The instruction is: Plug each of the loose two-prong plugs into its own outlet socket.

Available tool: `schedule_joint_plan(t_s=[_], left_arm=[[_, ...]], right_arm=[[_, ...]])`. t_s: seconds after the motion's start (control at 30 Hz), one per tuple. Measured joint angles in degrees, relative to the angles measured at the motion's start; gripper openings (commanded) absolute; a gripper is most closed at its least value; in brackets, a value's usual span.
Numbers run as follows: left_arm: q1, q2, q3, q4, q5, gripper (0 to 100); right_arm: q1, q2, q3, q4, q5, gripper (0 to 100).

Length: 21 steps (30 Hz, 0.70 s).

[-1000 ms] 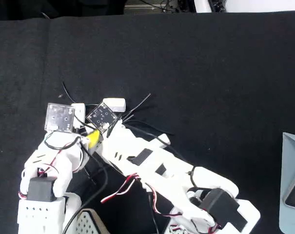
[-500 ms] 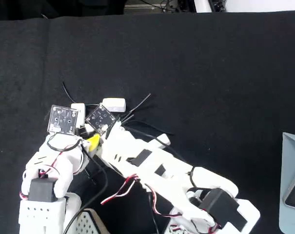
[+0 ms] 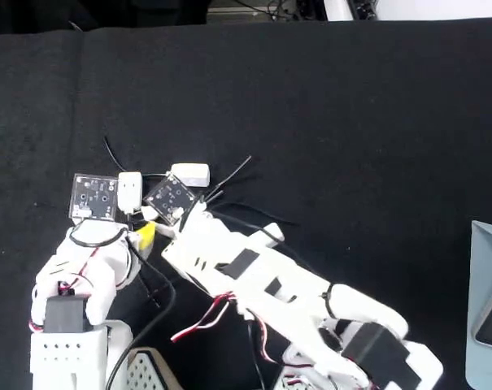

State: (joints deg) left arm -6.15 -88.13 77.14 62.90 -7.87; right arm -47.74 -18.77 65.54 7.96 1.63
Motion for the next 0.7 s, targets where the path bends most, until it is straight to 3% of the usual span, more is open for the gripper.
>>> schedule_joint_plan(t_s=[0.3,0.43,0.57,0.7], left_arm=[[-0.09,0.0,0.0,0.0,0.0,27],[-0.09,0.0,0.0,0.0,-0.09,27],[-1.67,0.0,0.0,0.0,-0.09,27],[-7.47,0.0,-0.18,0.0,1.67,27]], right_arm=[[0.7,-1.23,0.09,0.0,0.0,7.7],[0.7,-1.23,0.53,0.0,0.0,1.1],[0.7,-1.49,0.79,2.02,0.0,8.6],[0.88,-1.58,-2.11,12.57,0.0,12.4]])
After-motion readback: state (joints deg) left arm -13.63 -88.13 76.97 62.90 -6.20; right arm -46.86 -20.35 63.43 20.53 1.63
